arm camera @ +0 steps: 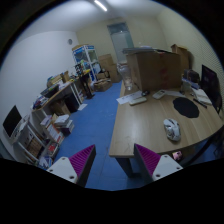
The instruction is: Arrange mouse
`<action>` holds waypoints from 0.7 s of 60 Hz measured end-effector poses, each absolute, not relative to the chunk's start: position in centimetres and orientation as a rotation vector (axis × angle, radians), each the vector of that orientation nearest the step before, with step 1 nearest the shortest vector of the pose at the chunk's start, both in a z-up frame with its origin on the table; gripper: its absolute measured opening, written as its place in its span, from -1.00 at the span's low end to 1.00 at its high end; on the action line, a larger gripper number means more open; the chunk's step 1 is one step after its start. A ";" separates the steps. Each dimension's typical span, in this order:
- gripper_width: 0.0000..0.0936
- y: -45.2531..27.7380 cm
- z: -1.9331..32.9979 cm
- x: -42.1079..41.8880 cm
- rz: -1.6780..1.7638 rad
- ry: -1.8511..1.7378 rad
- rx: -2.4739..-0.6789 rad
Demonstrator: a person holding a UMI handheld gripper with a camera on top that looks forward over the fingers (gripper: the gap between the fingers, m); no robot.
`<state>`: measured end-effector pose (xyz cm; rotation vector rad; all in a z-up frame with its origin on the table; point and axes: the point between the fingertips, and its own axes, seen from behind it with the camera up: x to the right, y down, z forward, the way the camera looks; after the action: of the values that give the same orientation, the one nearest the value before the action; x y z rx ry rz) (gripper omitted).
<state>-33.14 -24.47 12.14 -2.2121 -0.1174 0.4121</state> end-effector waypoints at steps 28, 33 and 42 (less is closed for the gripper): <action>0.69 -21.2 9.7 -22.6 0.199 0.036 -2.193; 0.70 -19.5 8.9 -19.7 0.153 0.056 -2.184; 0.70 -15.6 7.3 -15.5 0.112 0.077 -2.159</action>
<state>-15.50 -15.56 7.30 -2.1586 0.0767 0.1124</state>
